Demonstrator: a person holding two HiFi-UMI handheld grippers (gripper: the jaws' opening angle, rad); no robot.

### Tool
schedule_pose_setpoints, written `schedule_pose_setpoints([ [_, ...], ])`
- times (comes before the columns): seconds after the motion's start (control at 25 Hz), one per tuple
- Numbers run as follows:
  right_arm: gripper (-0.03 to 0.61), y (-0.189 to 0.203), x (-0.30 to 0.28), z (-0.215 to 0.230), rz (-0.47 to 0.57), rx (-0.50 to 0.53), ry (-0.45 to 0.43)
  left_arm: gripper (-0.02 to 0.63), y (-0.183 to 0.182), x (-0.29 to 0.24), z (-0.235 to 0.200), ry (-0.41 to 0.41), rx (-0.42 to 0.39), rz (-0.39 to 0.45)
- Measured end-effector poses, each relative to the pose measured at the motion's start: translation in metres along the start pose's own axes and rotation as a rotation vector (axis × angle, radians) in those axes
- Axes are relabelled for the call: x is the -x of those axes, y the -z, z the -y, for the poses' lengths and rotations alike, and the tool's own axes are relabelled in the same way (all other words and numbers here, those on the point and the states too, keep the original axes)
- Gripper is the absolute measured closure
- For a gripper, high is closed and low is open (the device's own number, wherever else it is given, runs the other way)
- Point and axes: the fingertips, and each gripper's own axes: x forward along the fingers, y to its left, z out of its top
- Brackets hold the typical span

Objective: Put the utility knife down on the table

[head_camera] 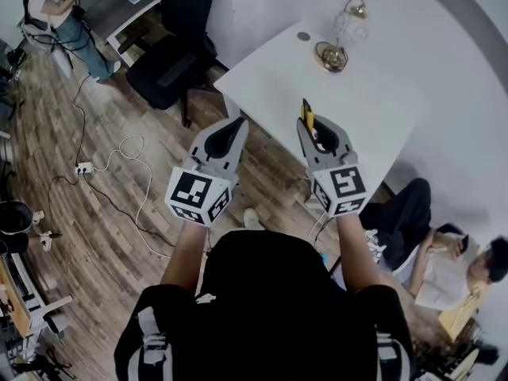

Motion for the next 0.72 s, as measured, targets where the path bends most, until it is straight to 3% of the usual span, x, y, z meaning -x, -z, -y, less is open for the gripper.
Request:
schedule_pose_setpoints([
  [0.72, 0.497, 0.021, -0.051, 0.028, -0.052, -0.032, -0.028, 0.594, 0.033, -0.047, -0.029, 0.002, 0.04, -0.075],
])
